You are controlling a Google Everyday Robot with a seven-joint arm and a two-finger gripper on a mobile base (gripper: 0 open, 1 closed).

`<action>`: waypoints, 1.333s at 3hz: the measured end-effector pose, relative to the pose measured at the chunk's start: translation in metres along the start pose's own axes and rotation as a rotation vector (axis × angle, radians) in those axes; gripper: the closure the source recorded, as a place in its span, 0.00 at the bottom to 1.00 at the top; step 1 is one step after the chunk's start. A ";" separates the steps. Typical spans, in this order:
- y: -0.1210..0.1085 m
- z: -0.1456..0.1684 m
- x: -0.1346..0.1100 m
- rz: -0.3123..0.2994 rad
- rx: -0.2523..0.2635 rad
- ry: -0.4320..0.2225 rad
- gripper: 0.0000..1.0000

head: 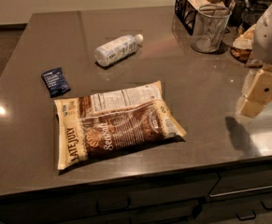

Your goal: Place blue plastic bottle upright

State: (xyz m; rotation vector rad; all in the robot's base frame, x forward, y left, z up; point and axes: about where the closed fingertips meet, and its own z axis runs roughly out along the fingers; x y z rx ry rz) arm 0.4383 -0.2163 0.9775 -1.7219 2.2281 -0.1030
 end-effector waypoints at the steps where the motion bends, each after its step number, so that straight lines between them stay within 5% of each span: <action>1: 0.000 0.000 0.000 0.000 0.000 0.000 0.00; 4: -0.061 0.035 -0.027 -0.143 -0.043 -0.050 0.00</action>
Offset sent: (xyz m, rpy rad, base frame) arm 0.0369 0.0031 -0.0061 0.0072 0.0070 0.0891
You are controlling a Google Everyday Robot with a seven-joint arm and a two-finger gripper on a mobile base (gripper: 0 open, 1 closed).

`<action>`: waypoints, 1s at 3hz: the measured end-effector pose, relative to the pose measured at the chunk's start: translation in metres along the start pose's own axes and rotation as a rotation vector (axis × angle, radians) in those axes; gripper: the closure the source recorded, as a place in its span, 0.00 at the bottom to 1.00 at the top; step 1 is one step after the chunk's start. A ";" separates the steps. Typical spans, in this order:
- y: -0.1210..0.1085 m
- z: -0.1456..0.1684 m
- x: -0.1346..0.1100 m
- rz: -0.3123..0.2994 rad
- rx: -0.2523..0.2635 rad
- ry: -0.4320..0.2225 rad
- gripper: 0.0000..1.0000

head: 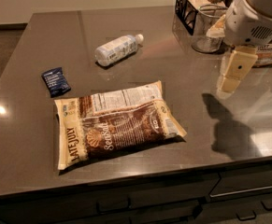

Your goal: Place blue plastic bottle upright

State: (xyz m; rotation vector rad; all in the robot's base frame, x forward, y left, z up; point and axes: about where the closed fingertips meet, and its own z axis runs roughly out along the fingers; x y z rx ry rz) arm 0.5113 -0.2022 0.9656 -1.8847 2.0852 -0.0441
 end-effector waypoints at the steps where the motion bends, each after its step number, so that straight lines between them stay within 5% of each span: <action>1: -0.029 0.014 -0.022 -0.086 -0.017 -0.042 0.00; 3: -0.073 0.037 -0.081 -0.289 -0.011 -0.104 0.00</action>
Offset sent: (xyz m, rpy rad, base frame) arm 0.0863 0.0799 0.0001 0.0128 -0.0266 0.3248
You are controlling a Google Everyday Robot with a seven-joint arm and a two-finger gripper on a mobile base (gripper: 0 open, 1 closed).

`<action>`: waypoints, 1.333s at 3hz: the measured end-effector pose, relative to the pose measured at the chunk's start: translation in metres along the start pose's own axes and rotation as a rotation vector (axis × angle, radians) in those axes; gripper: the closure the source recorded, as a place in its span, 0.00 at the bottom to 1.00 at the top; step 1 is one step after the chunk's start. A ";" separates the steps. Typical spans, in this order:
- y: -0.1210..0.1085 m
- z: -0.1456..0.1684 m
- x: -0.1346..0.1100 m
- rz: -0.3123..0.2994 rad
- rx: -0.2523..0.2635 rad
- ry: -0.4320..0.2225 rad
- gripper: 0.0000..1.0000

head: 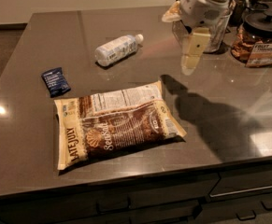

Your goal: Place blue plastic bottle upright

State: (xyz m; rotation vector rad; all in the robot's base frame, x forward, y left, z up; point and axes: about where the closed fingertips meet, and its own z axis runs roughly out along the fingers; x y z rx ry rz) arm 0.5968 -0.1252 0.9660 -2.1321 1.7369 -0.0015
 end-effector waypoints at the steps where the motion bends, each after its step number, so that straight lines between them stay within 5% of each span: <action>1: -0.020 0.016 -0.023 -0.108 -0.010 -0.026 0.00; 2: -0.033 0.030 -0.041 -0.181 -0.014 -0.019 0.00; 4: -0.039 0.032 -0.043 -0.184 0.004 0.000 0.00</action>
Offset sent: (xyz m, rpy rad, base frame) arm 0.0339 0.0724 -0.0126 -0.0786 -0.0292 0.2551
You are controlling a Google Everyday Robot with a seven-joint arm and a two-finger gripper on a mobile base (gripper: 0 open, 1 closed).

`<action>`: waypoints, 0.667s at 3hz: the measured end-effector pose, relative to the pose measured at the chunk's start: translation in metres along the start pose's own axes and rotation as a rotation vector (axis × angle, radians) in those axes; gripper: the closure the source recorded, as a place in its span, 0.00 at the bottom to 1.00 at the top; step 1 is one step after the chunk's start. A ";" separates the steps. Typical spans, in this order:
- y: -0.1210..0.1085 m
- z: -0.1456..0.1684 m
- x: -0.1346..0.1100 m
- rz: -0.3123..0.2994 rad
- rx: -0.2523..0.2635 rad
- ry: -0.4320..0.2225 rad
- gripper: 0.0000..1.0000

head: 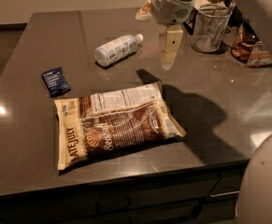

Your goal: Place blue plastic bottle upright

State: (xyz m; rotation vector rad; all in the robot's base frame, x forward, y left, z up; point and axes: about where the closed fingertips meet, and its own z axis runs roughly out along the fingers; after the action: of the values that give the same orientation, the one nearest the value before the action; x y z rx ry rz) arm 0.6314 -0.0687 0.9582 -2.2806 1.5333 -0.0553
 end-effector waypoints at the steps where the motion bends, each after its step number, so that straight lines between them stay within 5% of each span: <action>1: -0.013 0.003 0.006 -0.030 0.014 0.043 0.00; 2: -0.033 0.014 0.017 -0.061 0.011 0.075 0.00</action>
Offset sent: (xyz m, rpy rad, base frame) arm 0.0715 -0.0065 -0.0042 -0.1319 -0.0578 0.0509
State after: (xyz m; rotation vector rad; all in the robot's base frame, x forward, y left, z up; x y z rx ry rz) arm 0.6706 -0.0690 0.9534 -2.3408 1.4958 -0.1675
